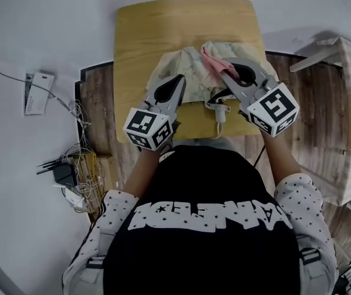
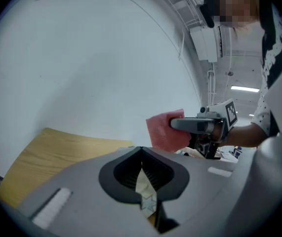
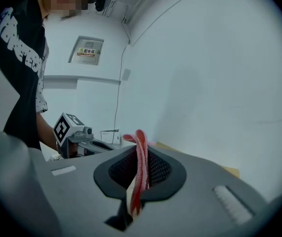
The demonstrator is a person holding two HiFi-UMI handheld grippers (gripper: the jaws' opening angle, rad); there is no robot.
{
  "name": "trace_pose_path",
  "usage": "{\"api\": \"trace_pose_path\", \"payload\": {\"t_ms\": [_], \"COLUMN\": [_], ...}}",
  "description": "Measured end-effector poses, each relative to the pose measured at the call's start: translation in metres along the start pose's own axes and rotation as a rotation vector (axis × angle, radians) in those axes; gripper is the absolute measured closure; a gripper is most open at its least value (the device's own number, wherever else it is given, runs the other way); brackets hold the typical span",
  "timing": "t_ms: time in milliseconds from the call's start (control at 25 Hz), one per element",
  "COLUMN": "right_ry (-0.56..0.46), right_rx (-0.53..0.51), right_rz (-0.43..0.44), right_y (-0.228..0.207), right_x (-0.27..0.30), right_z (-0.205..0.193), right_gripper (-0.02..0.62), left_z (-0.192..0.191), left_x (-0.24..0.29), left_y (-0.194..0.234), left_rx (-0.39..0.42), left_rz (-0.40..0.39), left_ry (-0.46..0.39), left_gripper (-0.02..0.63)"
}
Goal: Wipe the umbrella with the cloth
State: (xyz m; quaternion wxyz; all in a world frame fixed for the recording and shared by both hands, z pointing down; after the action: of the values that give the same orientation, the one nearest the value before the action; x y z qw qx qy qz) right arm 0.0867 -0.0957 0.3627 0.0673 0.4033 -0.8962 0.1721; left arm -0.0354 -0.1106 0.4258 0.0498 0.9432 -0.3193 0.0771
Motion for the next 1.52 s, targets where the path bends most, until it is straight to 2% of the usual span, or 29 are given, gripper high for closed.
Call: {"api": "trace_pose_path", "payload": {"t_ms": [120,280,400,600,1080,1520], "right_ry": [-0.042,-0.093,-0.087,-0.066,-0.097,-0.131], "right_rx": [0.082,0.170,0.170,0.158,0.136,0.152], "right_rz": [0.015,0.039,0.043,0.048,0.035,0.034], "right_y": [0.000,0.000,-0.002,-0.001,0.008,0.011], "right_x": [-0.018,-0.036,-0.045,-0.054,-0.058,-0.049], "right_z": [0.004,0.008,0.010,0.016,0.024,0.028], "right_gripper": [0.569,0.569,0.569,0.569,0.571,0.571], "left_z": [0.011,0.024,0.036,0.042,0.048,0.056], "left_x": [0.002,-0.002,-0.005,-0.010,-0.013,-0.008], "left_y": [-0.010,-0.020,-0.025,-0.030,-0.038,-0.028], "left_rx": [0.002,0.050,0.069,0.096,0.087,0.083], "left_rz": [-0.026,-0.051,-0.058,-0.077,-0.081,-0.048], "left_ry": [-0.008,-0.002,-0.035,-0.028,-0.040,-0.078], "left_gripper": [0.604,0.604,0.604,0.604,0.604,0.604]}}
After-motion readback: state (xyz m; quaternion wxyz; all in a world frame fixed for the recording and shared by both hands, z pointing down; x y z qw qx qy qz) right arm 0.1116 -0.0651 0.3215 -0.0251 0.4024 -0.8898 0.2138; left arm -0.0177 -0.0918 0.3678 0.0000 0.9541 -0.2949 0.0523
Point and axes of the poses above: the fingertips, and each gripper's own axes: x forward along the fingers, y to its left, z out of its top, the point moved 3 cm from there along -x, backward along the fingers, and after that the axes turned 15 degrees about x, right-handed, at the moved point
